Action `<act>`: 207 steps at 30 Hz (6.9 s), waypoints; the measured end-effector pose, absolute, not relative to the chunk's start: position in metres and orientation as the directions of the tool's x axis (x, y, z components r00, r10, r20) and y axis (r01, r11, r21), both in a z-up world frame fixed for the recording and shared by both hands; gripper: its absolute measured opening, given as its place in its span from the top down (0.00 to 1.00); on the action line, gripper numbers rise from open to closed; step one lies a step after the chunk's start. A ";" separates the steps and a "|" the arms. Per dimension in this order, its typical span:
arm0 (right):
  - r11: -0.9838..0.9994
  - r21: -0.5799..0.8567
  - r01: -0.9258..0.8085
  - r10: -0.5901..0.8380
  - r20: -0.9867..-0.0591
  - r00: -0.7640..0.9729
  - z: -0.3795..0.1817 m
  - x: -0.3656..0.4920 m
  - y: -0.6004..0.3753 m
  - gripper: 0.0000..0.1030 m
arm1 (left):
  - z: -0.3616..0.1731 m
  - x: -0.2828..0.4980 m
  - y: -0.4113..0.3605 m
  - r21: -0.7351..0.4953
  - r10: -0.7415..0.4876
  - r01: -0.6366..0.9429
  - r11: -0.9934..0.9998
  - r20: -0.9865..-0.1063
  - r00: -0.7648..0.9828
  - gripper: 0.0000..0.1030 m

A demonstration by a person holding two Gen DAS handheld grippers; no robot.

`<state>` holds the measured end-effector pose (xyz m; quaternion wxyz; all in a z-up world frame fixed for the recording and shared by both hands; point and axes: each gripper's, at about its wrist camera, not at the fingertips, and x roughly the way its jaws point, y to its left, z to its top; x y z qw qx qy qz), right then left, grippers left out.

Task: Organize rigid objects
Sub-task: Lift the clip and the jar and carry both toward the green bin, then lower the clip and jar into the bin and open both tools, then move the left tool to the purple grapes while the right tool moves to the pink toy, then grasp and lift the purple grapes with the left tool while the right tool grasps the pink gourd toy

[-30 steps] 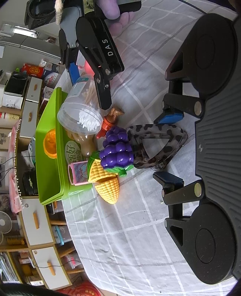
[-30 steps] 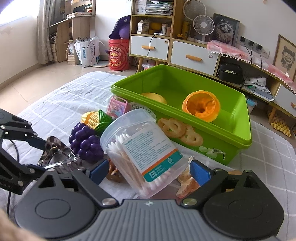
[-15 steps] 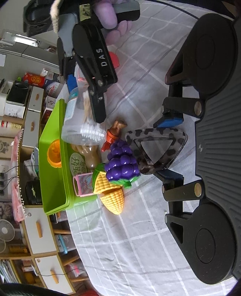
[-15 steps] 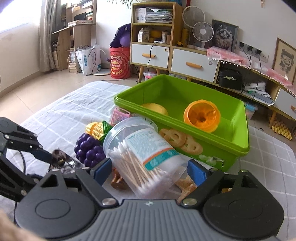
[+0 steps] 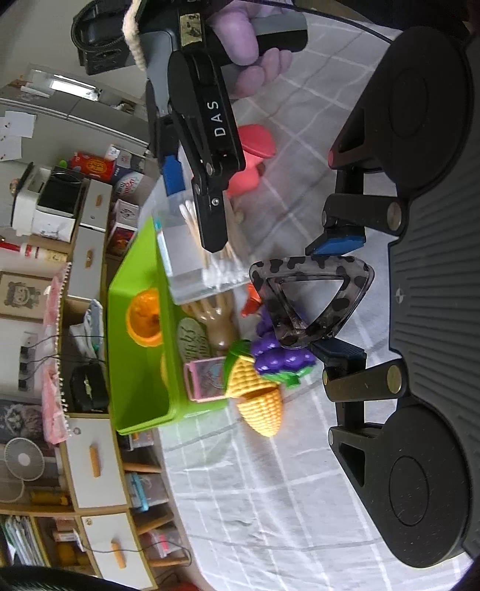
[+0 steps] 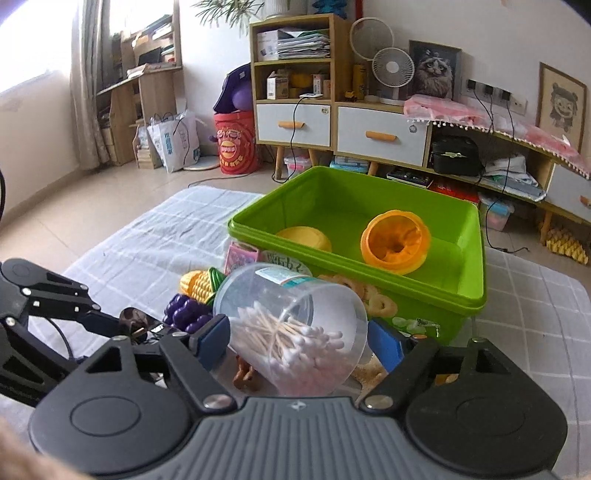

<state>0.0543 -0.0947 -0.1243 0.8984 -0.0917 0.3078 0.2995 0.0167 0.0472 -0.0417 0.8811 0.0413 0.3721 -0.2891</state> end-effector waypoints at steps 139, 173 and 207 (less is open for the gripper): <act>0.921 0.169 -0.352 0.371 -0.659 0.654 -0.083 0.087 -0.175 0.23 | -0.027 0.081 0.041 -0.133 -0.295 0.285 0.949 -0.691 0.660 0.02; 0.776 0.112 -0.621 0.459 -0.775 0.434 -0.131 0.065 -0.171 0.23 | -0.078 0.067 0.037 -0.068 -0.326 0.413 0.908 -0.733 0.597 0.06; 0.780 0.141 -0.609 0.482 -0.756 0.443 -0.132 0.069 -0.163 0.35 | -0.069 0.076 0.044 -0.158 -0.368 0.386 0.909 -0.738 0.565 0.28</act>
